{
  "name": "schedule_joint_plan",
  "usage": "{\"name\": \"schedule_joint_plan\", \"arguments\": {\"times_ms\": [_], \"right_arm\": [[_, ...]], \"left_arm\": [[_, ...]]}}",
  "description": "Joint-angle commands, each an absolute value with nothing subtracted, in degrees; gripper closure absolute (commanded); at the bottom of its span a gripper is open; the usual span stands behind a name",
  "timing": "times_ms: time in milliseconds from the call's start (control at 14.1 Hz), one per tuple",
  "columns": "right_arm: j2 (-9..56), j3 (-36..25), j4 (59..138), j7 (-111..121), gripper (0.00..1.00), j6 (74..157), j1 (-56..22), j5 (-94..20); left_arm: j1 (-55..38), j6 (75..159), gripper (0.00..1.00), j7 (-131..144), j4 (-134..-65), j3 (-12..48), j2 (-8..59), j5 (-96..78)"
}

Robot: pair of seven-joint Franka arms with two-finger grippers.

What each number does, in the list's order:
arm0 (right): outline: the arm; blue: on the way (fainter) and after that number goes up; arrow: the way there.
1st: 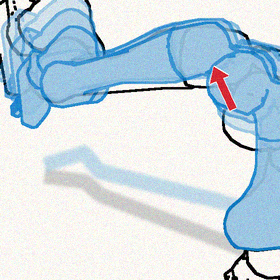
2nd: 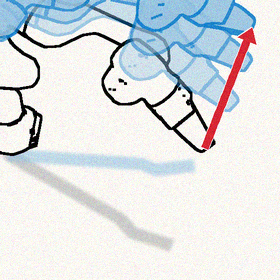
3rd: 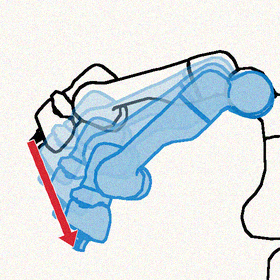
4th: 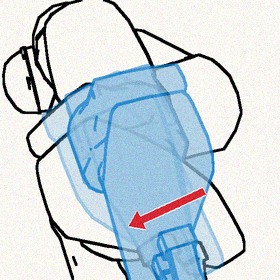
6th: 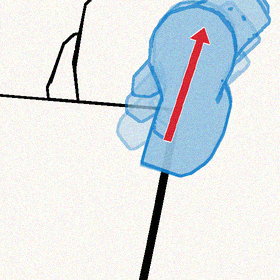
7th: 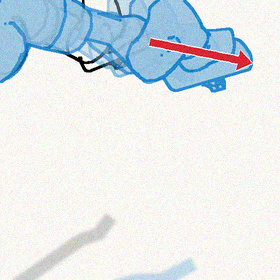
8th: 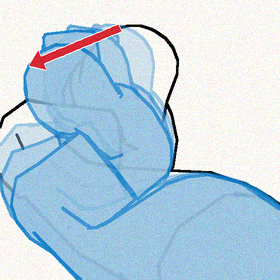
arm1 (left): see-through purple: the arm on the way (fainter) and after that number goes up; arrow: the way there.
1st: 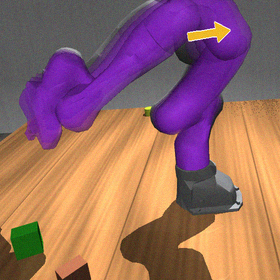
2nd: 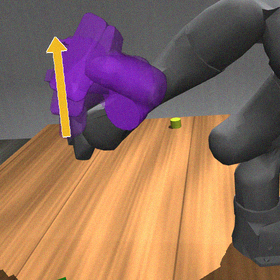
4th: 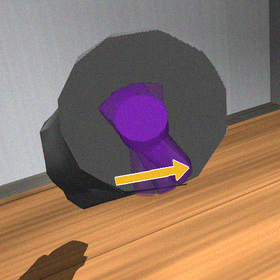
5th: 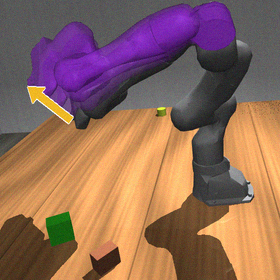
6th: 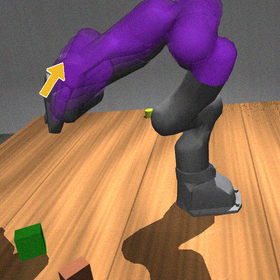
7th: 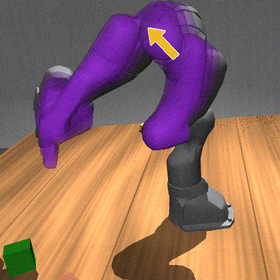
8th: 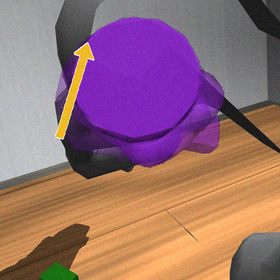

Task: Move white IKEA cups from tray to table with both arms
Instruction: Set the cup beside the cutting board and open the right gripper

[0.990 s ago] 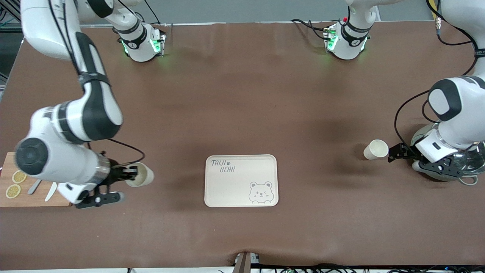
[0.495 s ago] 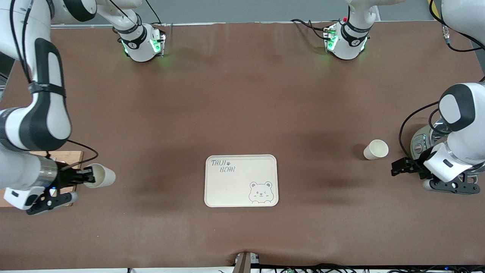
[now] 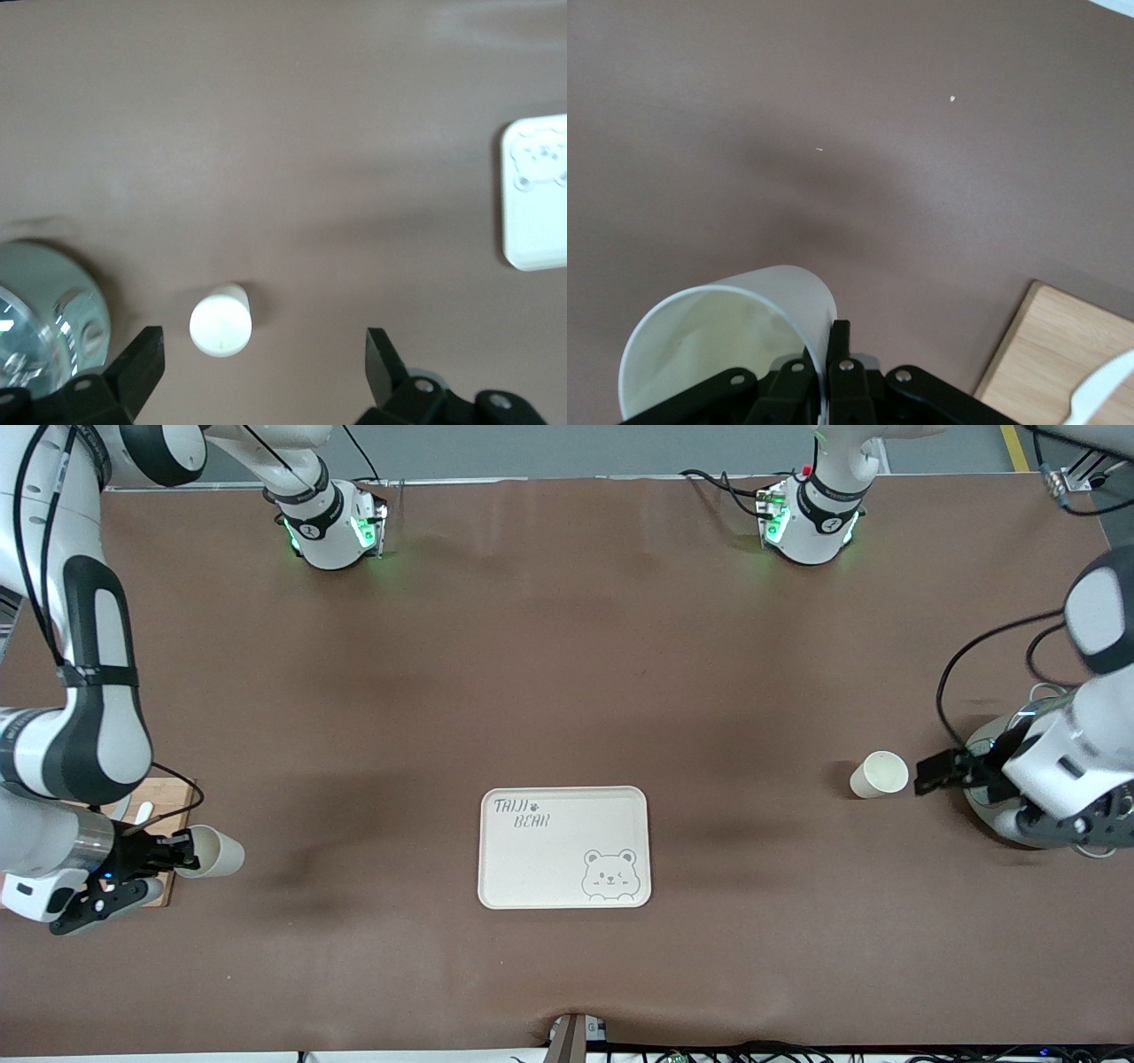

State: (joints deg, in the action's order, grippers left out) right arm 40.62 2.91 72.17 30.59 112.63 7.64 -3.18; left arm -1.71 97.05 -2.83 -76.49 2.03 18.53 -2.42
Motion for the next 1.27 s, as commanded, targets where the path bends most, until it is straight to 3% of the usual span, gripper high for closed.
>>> {"name": "schedule_joint_plan", "arguments": {"times_ms": [0,212,636,1131,1202], "right_arm": [[40.0,3.7,77.9,31.5,1.0,118.8,8.3,-3.3],[42.7,3.6,78.6,31.5,1.0,121.7,8.4,-3.3],[46.6,3.6,78.6,31.4,1.0,125.8,8.4,-3.4],[48.0,3.6,78.6,31.3,1.0,128.0,8.3,-3.5],[48.0,3.6,78.6,30.9,0.64,127.9,8.3,-3.5]], "left_arm": [[-2.7,93.3,0.0,-0.3,-77.9,2.3,12.0,-0.8],[-2.5,86.2,0.0,1.2,-79.1,4.2,8.0,-0.9],[-1.8,89.4,0.0,-1.3,-91.0,4.3,-0.3,-1.8],[-3.5,93.7,0.0,-3.9,-91.6,4.4,2.9,-1.7],[-3.2,94.2,0.0,-3.9,-91.6,4.4,3.0,-1.7]]}}
